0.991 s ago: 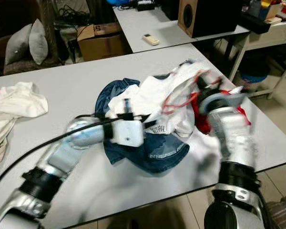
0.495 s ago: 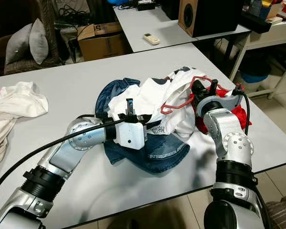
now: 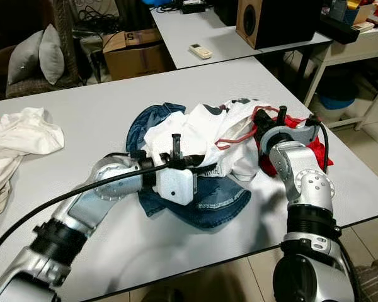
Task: Hang hanger
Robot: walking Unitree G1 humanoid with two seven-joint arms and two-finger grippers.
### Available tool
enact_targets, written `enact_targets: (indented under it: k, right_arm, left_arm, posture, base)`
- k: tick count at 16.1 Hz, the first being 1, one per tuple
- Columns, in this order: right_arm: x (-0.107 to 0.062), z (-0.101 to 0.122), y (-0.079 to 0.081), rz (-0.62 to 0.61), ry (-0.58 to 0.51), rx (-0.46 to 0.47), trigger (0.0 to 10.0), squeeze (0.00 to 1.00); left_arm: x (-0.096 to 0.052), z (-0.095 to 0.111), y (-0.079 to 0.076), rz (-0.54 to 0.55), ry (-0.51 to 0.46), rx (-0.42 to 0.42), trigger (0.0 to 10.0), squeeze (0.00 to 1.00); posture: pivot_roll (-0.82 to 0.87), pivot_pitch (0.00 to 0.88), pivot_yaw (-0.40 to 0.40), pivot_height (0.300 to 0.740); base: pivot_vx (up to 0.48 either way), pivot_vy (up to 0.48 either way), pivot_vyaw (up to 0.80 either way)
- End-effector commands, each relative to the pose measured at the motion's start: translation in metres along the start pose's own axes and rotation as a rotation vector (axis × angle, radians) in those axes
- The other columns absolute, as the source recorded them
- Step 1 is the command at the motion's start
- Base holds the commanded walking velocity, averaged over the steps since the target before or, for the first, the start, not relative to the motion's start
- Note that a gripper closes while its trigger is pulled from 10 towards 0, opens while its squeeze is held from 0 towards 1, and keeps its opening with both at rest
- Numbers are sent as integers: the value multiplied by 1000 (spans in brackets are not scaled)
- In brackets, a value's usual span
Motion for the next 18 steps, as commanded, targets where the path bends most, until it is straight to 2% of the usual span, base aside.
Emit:
enact_targets:
  k: [1,4,7,8,10,12,14,18]
  right_arm:
    - [-1,-2,8,15,6,-34,10000,0]
    - [-13,-4,7,25,19,-40,10000,0]
    - [-17,-1,2,16,12,-38,10000,0]
    - [-18,3,-4,-4,-2,-30,10000,0]
    - [-17,3,-6,-1,-14,25,10000,0]
    - [-12,-2,3,31,-8,74,10000,0]
    - [-9,-5,12,61,-3,101,10000,0]
    - [-4,-4,13,57,-4,106,10000,0]
  left_arm:
    - [0,-1,5,2,5,45,0,0]
    - [-5,-22,16,30,84,84,0,0]
    - [-7,-27,27,70,95,111,0,0]
    - [-7,-23,32,88,67,129,0,0]
    - [-3,-10,25,62,0,134,0,0]
    - [2,-2,9,14,-43,127,0,0]
    - [5,1,2,1,-55,121,0,0]
    - [6,2,1,-3,-66,116,0,0]
  posture:
    - [80,14,105,740]
    - [74,8,107,740]
    - [64,0,114,740]
    - [65,0,115,740]
    - [70,0,113,740]
    - [75,0,113,740]
    - [78,0,112,740]
    - [88,0,107,740]
  base:
    - [0,0,0]
    - [0,0,0]
    - [0,0,0]
    - [0,0,0]
    - [0,0,0]
    - [0,0,0]
    - [0,0,0]
    - [0,0,0]
Point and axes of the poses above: a point about 5 cm out from each wrist's last joint towards the gripper, its own x axis pointing out of the wrist towards the gripper, its own z axis along the axis of the wrist's last joint, y = z × x, the point moved 5 cm from there along x, pointing out of the wrist towards the gripper, and after that the axes turned 10 degrees about x, right-handed, at the moved point
